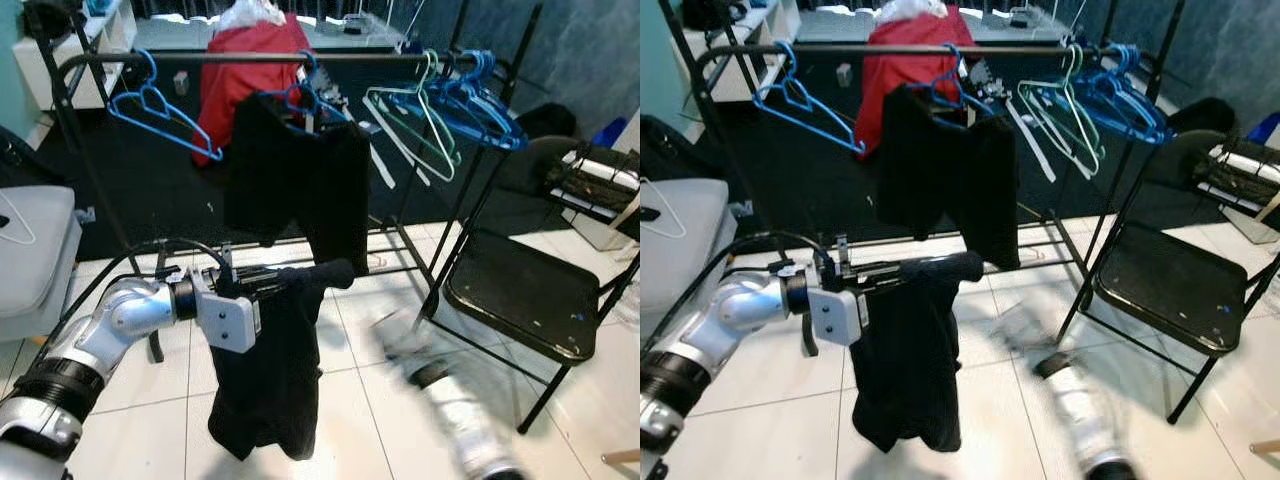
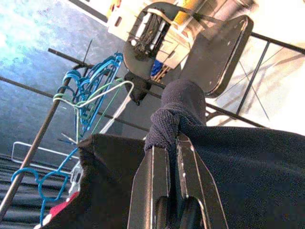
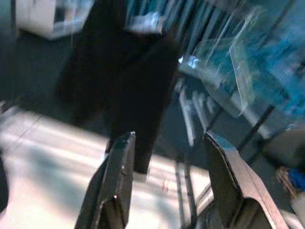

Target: Hang hanger

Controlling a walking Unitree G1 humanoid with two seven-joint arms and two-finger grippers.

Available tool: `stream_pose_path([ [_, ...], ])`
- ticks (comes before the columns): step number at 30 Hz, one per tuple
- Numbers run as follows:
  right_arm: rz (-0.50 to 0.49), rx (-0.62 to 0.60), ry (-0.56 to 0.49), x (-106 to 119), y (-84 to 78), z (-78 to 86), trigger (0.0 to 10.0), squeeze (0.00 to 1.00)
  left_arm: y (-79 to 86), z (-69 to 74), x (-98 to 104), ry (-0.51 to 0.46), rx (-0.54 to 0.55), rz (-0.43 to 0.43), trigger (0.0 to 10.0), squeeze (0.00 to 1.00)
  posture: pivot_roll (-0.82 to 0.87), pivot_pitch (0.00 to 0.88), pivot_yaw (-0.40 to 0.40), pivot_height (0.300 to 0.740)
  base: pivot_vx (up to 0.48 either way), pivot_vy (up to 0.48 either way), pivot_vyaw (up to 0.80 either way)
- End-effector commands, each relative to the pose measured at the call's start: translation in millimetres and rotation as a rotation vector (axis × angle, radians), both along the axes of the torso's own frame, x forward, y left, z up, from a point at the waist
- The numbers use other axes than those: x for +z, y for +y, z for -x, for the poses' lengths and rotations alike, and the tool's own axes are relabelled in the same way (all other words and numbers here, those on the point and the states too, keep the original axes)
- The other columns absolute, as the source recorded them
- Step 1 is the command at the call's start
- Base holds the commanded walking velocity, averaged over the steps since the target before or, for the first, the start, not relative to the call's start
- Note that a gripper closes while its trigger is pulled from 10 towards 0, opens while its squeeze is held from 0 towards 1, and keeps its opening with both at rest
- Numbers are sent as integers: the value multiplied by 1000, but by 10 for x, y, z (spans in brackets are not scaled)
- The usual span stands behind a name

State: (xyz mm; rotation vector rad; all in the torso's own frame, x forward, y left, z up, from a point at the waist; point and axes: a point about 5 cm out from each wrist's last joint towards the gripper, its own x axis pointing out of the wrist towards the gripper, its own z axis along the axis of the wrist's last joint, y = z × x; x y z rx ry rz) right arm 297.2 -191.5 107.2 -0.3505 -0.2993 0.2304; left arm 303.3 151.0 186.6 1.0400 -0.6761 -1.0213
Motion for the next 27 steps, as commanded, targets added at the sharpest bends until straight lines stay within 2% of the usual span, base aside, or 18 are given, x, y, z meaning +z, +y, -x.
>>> stream_pose_path([
  [1,-51,118,-1,-2,187,36,10000,0,-59,16,6,-14,-34,12,10000,31,-106,68,-42,740,0,0,0],
  [3,-70,211,0,64,393,3,10000,0,-67,11,-3,-16,-37,11,10000,35,-106,68,-42,740,0,0,0],
  [4,-70,211,0,64,393,3,10000,0,-67,11,-3,-16,-37,11,10000,35,-106,68,-42,740,0,0,0],
  [5,-84,246,14,79,484,-17,10000,0,-81,15,-7,-17,-44,14,10000,35,-108,57,-44,740,0,0,0],
  [7,-84,246,14,79,484,-17,10000,0,-81,15,-7,-17,-44,14,10000,35,-108,57,-44,740,0,0,0],
  [8,-106,264,44,68,562,-46,10000,0,-101,24,-7,-21,-57,19,10000,35,-108,57,-44,740,0,0,0],
  [9,-106,264,44,68,562,-46,10000,0,-101,24,-7,-21,-57,19,10000,35,-108,57,-44,740,0,0,0],
  [10,-176,270,110,26,608,-80,10000,0,-129,38,9,-32,-75,33,10000,39,-107,49,-44,740,0,0,0],
  [13,-212,290,167,-17,629,-108,10000,0,-166,60,49,-52,-103,50,10000,43,-100,51,-48,740,0,0,0],
  [21,-200,326,167,-3,579,-91,10000,0,-160,76,38,-51,-116,32,10000,43,-101,54,-46,740,0,0,0],
  [23,-238,351,188,1,562,-74,10000,0,-158,81,18,-45,-119,24,10000,43,-101,59,-46,740,0,0,0],
  [24,-317,392,237,-10,583,-40,10000,0,-160,83,4,-40,-119,21,10000,39,-102,62,-48,740,0,0,0],
  [25,-317,392,237,-10,583,-40,10000,0,-160,83,4,-40,-119,21,10000,39,-102,62,-48,740,0,0,0],
  [26,-395,435,285,-24,617,-5,10000,0,-164,82,-3,-39,-120,19,10000,39,-102,62,-48,740,0,0,0],
  [27,-395,435,285,-24,617,-5,10000,0,-164,82,-3,-39,-120,19,10000,39,-102,62,-48,740,0,0,0],
])
